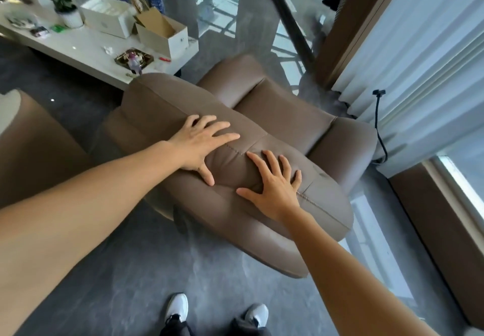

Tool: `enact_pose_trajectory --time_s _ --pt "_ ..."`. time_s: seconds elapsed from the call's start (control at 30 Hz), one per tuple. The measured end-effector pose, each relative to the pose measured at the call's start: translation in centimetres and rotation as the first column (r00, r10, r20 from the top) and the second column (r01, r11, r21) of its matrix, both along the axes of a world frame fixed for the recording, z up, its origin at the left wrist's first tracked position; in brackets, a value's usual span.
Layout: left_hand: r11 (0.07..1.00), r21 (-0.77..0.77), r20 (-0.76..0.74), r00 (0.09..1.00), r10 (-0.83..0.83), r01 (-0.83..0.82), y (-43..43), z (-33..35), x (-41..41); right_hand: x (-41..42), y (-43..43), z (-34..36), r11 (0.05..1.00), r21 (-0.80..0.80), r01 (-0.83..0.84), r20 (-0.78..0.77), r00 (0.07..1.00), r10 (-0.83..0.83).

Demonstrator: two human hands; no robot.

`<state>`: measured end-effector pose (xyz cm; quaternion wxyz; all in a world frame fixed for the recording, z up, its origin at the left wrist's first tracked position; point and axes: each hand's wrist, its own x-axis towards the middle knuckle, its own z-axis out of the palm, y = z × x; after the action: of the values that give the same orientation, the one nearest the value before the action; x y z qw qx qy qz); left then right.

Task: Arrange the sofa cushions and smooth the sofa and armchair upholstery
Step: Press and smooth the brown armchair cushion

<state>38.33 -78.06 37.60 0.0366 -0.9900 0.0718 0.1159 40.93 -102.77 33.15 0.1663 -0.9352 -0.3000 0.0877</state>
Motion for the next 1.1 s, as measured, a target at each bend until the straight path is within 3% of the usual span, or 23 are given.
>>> enact_pose_trajectory --time_s 0.57,0.77,1.1 --pt "0.949 -0.007 -0.04 0.949 0.314 -0.314 -23.3 -0.9 0.4 7.4 -21.1 -0.5 0.959 0.001 -0.284 -0.011 0.959 0.283" --pt "0.949 0.068 -0.101 0.944 0.315 -0.309 -32.1 -1.6 5.2 15.0 -29.2 -0.5 0.924 0.038 -0.38 -0.071 0.922 0.381" --pt "0.842 -0.049 -0.193 0.832 0.519 -0.537 -46.0 -1.9 17.6 32.0 -40.3 1.3 0.819 0.008 -0.573 -0.15 0.809 0.568"
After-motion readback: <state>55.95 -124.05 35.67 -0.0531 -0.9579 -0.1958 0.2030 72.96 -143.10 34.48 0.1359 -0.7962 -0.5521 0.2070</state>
